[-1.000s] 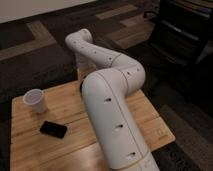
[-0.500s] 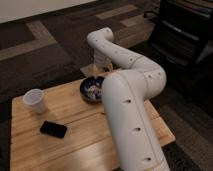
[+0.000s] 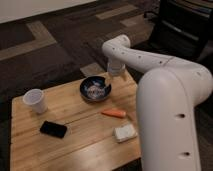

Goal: Drag the ceramic bowl in a circle

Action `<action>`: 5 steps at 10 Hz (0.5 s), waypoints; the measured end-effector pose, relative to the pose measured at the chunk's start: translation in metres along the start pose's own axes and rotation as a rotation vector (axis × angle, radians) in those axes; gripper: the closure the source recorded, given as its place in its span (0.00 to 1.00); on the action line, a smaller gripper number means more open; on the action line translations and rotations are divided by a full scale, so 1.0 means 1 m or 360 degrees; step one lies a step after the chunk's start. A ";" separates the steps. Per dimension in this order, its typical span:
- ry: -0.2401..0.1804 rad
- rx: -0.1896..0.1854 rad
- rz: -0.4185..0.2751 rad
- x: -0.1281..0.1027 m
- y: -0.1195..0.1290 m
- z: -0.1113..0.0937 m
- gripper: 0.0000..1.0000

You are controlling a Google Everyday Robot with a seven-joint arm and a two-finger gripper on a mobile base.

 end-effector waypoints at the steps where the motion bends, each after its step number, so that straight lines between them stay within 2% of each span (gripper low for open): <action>1: 0.0002 -0.0002 0.0012 0.013 0.012 -0.002 0.35; 3: -0.0010 -0.0013 0.0020 0.042 0.055 -0.010 0.35; 5: -0.0005 -0.0016 -0.0047 0.055 0.101 -0.016 0.35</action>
